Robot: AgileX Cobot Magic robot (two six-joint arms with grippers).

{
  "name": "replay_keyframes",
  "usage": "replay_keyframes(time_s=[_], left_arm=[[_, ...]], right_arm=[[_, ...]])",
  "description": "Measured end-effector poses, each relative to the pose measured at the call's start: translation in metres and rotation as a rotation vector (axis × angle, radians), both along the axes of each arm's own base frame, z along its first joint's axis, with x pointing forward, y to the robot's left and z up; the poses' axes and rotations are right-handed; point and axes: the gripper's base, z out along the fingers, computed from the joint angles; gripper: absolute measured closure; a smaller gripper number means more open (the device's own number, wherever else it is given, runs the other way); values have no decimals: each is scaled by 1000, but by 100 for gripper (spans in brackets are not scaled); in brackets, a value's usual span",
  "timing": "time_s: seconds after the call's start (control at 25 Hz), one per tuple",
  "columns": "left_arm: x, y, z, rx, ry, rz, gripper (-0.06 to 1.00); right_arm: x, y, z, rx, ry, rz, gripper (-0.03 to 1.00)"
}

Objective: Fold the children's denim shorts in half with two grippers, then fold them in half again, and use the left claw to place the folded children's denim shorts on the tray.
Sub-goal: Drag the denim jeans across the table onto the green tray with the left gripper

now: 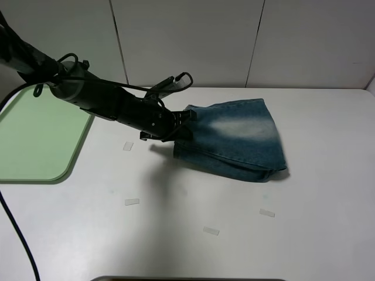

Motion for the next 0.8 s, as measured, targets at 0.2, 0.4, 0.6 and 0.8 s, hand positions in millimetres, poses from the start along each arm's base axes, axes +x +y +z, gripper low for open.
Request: replay_keyframes(time_s=[0.2, 0.4, 0.6, 0.8], left_arm=[[13, -7, 16, 43, -24, -84, 86], [26, -13, 39, 165, -36, -240, 86], [38, -6, 66, 410, -36, -424, 86], [48, 6, 87, 625, -57, -531, 86]], right_arm=[[0, 0, 0, 0, 0, 0, 27], [0, 0, 0, 0, 0, 0, 27], [0, 0, 0, 0, 0, 0, 27], [0, 0, 0, 0, 0, 0, 27]])
